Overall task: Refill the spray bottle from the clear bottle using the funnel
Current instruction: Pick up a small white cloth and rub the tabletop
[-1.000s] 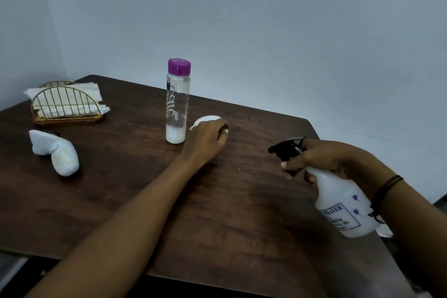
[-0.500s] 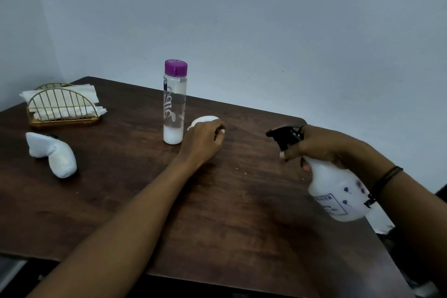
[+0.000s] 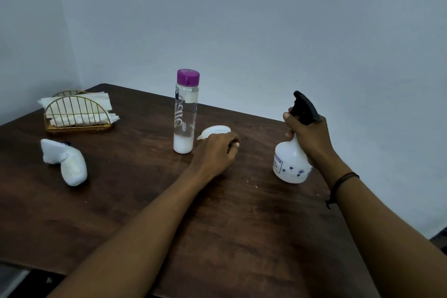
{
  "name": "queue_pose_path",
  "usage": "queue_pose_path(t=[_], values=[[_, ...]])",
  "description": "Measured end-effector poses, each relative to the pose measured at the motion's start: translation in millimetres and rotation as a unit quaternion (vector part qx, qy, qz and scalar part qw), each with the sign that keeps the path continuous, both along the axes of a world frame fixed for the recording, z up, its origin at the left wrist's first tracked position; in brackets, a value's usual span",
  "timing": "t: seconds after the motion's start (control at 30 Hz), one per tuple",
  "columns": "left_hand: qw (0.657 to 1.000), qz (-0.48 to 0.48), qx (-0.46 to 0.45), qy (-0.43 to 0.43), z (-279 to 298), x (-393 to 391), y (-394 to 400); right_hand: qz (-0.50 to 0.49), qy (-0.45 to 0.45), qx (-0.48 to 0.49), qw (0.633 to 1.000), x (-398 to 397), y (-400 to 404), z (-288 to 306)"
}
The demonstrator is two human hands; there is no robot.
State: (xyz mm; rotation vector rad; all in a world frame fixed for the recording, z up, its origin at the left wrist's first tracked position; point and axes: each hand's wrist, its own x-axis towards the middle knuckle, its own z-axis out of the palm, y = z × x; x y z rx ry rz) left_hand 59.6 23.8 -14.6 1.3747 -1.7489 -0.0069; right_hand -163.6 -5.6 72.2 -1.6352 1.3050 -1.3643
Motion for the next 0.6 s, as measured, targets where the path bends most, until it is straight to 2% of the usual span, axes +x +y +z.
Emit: queue_pose_path(t=[0.2,0.33,0.43,0.5,0.6], values=[[1.0,-0.003,0.0,0.0,1.7,-2.4,2.5,-0.032,-0.093,-0.002,0.995,10.4,-17.6,-15.9],[1.0,0.004,0.007,-0.002,2.5,-1.7,2.5,-0.041,-0.08,-0.017,0.996,11.6,-21.3,-22.1],[1.0,0.007,0.01,-0.003,4.1,-2.9,5.4,-0.065,-0.03,-0.031,0.997,9.9,-21.8,-30.7],[1.0,0.004,0.014,-0.001,4.2,-3.5,6.2,-0.122,-0.008,-0.051,0.991,9.7,-13.7,-38.9],[1.0,0.003,0.008,0.002,5.3,-3.1,7.9,-0.265,-0.036,-0.174,0.948,12.5,16.3,-51.0]])
